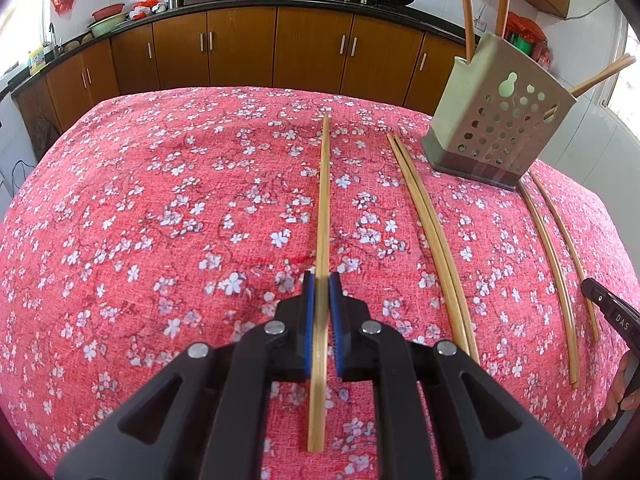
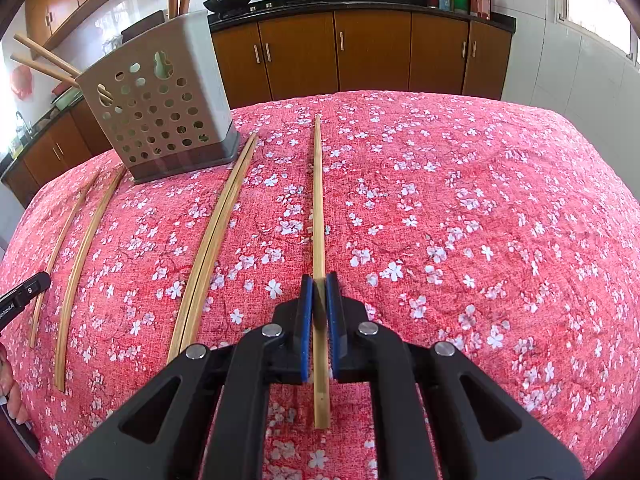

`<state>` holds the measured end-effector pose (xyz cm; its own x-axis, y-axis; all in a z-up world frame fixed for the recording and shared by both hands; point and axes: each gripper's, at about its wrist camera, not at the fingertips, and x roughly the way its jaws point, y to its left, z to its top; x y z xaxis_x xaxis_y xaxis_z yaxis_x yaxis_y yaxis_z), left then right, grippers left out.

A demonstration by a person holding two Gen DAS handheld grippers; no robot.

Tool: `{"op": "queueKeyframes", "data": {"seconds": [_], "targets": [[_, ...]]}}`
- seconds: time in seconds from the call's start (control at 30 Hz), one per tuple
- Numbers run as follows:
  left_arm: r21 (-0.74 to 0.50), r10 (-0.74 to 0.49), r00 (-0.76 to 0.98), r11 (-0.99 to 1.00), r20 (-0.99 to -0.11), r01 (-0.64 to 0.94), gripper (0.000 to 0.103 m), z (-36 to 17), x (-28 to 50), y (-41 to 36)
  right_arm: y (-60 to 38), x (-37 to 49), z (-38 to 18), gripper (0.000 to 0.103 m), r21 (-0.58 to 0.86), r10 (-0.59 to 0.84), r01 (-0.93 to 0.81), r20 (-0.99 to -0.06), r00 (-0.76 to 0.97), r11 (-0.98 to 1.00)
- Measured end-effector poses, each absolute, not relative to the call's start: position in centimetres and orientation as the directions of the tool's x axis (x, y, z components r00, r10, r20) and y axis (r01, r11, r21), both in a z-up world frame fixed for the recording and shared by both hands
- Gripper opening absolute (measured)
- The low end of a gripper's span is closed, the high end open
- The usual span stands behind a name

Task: Organize utensils
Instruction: 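Hold one chopstick in each tool just above the table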

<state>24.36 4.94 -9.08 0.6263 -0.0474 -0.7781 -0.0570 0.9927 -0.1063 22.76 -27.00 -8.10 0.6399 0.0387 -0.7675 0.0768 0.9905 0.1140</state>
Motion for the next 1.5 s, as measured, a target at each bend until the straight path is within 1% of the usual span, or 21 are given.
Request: {"op": "queueKeyframes", "data": {"seconds": [1.5], "targets": [[-0.108, -0.053, 0.625, 0.993, -0.779, -0.051, 0.011, -8.9, 24.31, 4.67, -27.07, 22.51, -8.0, 0.008, 0.119, 0.042, 0.077, -0.766, 0.642, 0.99]]}}
